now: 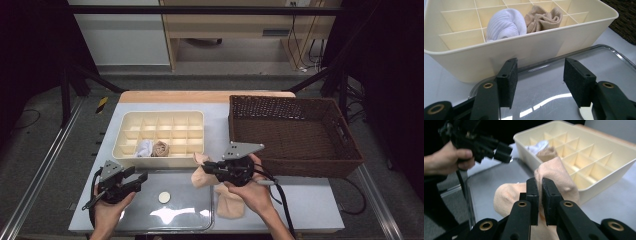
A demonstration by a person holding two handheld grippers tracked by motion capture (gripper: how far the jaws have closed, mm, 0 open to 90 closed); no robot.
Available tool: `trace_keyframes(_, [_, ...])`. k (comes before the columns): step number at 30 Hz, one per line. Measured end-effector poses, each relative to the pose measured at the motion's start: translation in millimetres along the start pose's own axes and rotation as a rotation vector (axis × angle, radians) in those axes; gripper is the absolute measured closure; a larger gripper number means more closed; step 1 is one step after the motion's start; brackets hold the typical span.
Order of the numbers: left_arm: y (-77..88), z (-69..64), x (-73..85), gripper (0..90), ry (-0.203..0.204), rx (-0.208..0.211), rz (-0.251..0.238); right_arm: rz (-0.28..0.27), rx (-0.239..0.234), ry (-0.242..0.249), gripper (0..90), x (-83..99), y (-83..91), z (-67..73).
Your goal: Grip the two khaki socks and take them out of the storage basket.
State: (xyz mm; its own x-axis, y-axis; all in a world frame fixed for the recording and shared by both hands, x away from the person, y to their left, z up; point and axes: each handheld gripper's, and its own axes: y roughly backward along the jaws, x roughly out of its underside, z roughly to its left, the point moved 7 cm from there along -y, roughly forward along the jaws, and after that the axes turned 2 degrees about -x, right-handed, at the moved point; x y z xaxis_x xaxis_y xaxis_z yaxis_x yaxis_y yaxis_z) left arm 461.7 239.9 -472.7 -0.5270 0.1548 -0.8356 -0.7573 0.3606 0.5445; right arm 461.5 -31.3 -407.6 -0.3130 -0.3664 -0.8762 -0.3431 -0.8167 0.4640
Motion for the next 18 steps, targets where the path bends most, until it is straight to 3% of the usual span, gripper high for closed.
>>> trace_keyframes(15, [1.6, 0.0, -0.6, 45.1, 0.002, 0.002, -0.004, 0.144, -0.085, 0.013, 84.7, 47.0, -40.6, 22.5])
trace_keyframes(18, [1.8, -0.3, -0.5, 45.2, 0.002, 0.005, -0.004, 0.185, -0.093, 0.034, 84.6, 56.2, -48.3, 27.5])
